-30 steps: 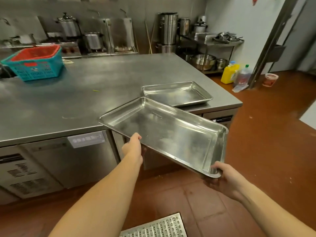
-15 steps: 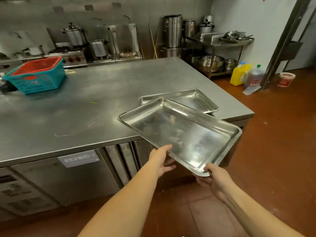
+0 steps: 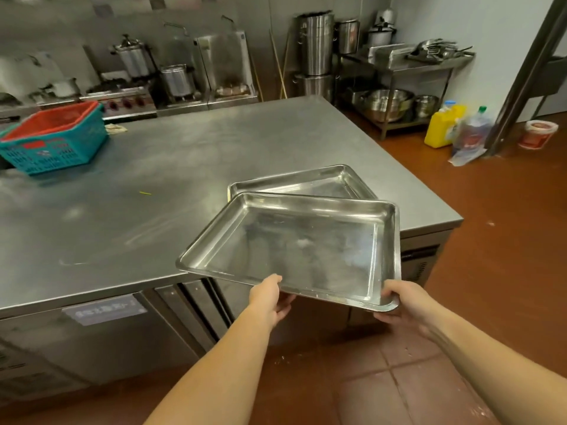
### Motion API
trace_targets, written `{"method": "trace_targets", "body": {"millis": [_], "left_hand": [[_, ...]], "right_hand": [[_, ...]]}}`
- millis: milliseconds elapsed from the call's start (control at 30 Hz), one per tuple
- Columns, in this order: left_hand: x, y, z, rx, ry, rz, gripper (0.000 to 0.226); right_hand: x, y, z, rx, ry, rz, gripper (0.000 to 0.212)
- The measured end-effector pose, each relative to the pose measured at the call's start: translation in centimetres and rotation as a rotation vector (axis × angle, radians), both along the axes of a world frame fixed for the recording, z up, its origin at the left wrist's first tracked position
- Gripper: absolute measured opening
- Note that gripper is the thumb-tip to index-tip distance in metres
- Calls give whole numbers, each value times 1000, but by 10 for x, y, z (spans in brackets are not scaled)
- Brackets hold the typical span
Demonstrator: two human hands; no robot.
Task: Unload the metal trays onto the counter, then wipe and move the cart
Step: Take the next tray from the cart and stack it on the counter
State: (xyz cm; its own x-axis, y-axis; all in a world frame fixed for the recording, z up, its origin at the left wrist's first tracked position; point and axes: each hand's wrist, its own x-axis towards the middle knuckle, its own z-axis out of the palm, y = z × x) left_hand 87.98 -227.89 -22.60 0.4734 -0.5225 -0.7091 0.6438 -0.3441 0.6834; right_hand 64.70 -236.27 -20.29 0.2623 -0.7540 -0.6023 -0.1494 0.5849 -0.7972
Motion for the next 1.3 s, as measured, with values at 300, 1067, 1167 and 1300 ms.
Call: {"method": "trace_targets", "body": {"millis": [300,1067,1167,1300], "left_hand": [[15,-70,-10,0,-27,-83,20],[-20,-205,-28,132,-100,-80,26],[-20,-214,-26,167,-114,-74,28],[-20,-224,-28,185,-120,-49,28]], "right_hand": [[14,-65,1,20,41,-14,13],[38,-206,-43,-19,54,-78,35],[33,-224,-35,-10,193,55,53],[37,-246,-30,9,184,66,50]]}}
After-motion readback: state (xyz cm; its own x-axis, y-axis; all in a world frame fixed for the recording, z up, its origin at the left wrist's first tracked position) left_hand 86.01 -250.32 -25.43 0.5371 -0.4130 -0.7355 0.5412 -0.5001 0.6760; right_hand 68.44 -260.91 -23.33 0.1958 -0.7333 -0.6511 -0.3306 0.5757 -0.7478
